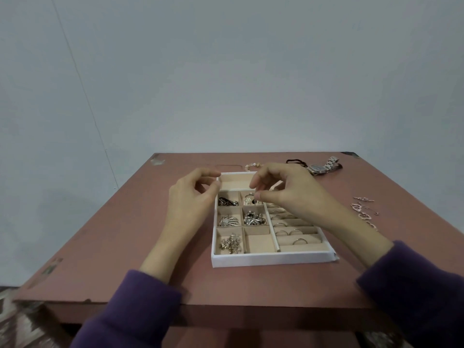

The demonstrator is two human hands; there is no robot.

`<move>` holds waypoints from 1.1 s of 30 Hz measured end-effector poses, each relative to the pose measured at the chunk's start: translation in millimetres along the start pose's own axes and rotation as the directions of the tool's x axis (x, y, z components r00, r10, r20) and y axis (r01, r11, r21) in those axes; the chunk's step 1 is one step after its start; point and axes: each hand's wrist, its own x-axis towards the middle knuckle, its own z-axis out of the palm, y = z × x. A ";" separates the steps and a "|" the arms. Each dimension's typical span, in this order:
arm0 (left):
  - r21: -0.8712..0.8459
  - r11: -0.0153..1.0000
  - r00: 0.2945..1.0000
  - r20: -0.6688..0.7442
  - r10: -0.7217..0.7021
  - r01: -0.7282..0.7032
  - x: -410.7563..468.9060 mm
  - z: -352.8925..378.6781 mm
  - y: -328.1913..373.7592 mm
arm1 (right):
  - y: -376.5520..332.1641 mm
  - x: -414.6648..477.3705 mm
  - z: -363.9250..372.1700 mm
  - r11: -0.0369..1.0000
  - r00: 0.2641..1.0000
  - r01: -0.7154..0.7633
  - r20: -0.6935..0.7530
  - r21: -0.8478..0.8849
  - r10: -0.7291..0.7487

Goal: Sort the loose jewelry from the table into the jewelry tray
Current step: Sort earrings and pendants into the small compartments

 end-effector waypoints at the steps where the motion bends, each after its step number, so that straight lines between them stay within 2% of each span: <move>1: 0.000 1.000 1.000 0.002 -0.001 0.001 -0.2 0.2 -0.8 | 1.2 -0.6 1.9 1.000 1.000 -0.003 0.005 -0.012 0.003; 13: 0.060 0.998 0.999 0.000 0.033 -0.033 1.3 0.3 -4.3 | 8.1 -7.8 12.6 0.987 0.998 -0.016 0.059 -0.160 0.025; 17: 0.077 0.996 0.999 0.007 0.054 -0.055 -0.2 0.6 -3.7 | 7.5 -8.8 11.0 0.987 0.997 -0.010 0.076 -0.160 0.022; 24: 0.089 0.991 0.995 0.011 0.095 -0.096 -6.5 -0.5 9.6 | 8.4 -12.2 -6.0 0.988 1.000 0.023 -0.011 -0.152 -0.025; 26: 0.111 0.984 0.990 0.045 0.132 -0.136 -8.6 1.3 20.3 | 13.7 -17.0 -18.9 0.987 0.999 -0.004 -0.040 -0.161 -0.002; 29: 0.121 0.970 0.967 0.169 0.190 -0.211 -14.6 11.6 40.9 | 21.5 -28.6 -45.9 0.980 0.995 -0.043 -0.094 -0.197 0.025; 33: 0.109 0.945 0.903 0.345 0.256 -0.309 -26.0 44.4 64.9 | 46.1 -46.3 -86.8 0.974 0.973 -0.140 -0.207 -0.179 0.102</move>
